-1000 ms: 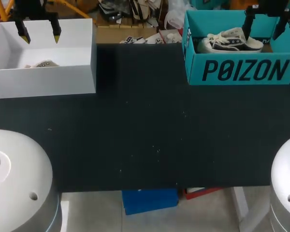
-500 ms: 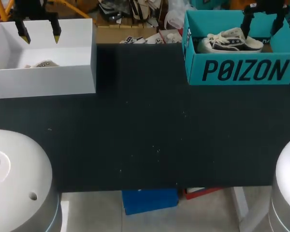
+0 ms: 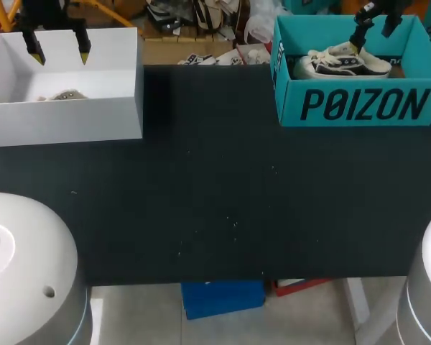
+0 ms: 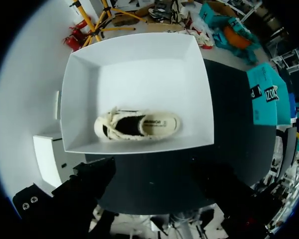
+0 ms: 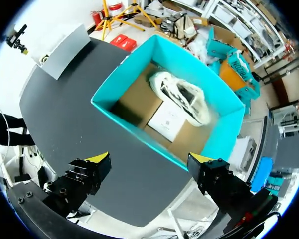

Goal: Take the shoe out of the shoebox, open the shoe tongue, remove and reinsert the insole, then place the shoe into the shoebox

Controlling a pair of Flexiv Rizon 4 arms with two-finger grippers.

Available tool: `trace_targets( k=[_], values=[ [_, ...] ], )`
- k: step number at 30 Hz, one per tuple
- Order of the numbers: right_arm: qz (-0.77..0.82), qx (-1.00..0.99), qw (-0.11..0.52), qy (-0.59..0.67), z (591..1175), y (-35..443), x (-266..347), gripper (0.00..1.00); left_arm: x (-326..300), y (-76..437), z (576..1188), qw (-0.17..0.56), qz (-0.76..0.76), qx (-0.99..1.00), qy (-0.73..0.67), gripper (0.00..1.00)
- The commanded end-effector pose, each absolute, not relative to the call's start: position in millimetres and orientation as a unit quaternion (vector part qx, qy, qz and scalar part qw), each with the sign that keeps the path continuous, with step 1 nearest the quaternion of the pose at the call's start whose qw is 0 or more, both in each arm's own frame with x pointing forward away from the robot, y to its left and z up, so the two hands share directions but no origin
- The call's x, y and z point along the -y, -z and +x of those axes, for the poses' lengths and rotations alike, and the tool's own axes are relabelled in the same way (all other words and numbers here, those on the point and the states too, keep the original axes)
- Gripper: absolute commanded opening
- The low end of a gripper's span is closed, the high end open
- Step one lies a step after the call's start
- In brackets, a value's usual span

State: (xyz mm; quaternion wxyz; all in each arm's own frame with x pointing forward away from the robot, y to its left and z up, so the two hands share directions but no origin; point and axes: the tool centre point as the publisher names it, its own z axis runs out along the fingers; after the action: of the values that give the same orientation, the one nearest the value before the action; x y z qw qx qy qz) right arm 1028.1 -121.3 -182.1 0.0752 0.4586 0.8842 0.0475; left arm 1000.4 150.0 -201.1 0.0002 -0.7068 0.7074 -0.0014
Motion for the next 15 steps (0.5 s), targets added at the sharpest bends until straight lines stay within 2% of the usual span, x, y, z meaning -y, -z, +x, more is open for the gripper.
trace_targets(
  k=[1, 5, 15],
  values=[
    [0.324, -0.937, 0.103, -0.079, 1021.5, 183.9, 125.3, 1.0, -150.1, 200.5, 1000.1, 0.0, -0.707, -0.707, 0.001, 1.0],
    [0.324, -0.937, 0.103, -0.079, 1021.5, 183.9, 125.3, 1.0, -150.1, 200.5, 1000.1, 0.0, -0.707, -0.707, 0.001, 1.0],
    [0.211, -0.972, 0.097, -0.029, 1069.4, 200.7, 122.9, 1.0, -150.1, 200.5, 1000.1, 0.0, -0.707, -0.707, 0.001, 1.0]
  ],
)
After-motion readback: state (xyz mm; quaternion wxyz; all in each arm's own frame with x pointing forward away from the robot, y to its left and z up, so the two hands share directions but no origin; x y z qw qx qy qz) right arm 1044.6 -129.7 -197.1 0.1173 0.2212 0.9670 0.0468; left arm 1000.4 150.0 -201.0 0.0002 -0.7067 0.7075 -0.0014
